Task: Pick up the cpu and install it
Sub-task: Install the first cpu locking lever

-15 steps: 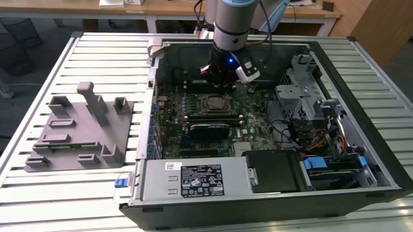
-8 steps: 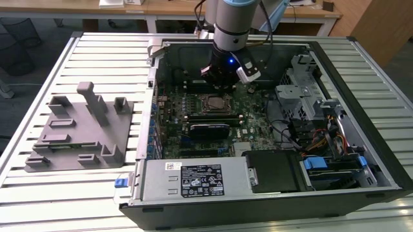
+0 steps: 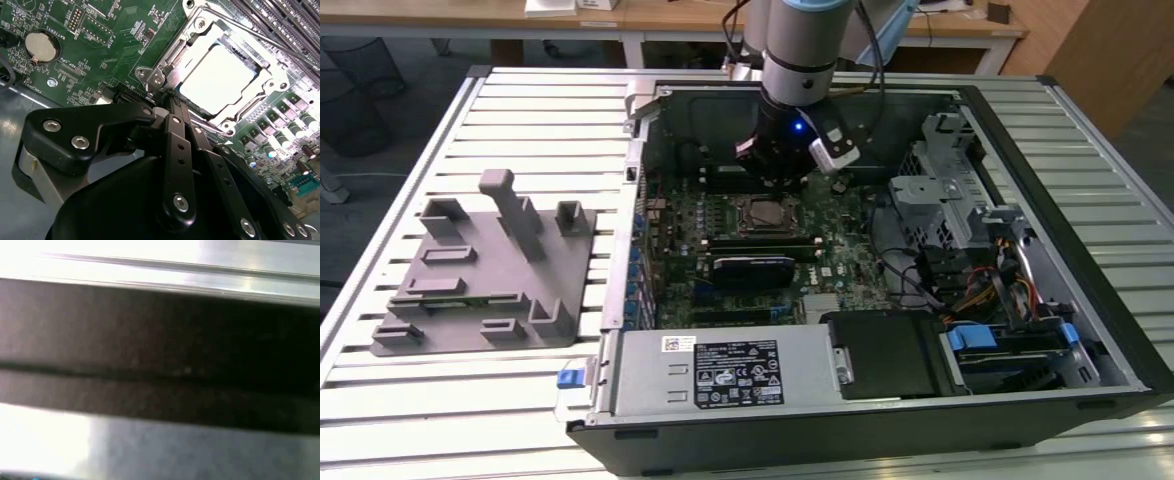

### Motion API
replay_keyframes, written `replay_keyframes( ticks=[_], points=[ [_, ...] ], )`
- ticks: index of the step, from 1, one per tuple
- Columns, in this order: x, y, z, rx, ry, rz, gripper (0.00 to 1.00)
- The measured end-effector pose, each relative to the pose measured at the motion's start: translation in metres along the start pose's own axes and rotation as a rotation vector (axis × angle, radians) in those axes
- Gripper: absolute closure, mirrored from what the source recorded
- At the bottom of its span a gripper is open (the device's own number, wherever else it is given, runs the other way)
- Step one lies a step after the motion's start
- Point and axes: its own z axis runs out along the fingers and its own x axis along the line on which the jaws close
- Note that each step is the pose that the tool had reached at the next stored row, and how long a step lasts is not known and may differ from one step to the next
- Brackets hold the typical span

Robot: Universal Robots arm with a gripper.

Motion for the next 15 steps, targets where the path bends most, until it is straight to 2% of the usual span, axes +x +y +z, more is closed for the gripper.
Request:
replay_keyframes(
  ticks=[6,11,15],
  points=[
    [0.0007,0.0003,-0.0046,-0.0072,-0.0003,0.0,0.89],
    [0.0108,0.0011,-0.0045,-0.0195,-0.0015,-0.002,0.89],
    [0.0139,0.0014,-0.0048,-0.0253,-0.0022,-0.007,0.89]
  ],
)
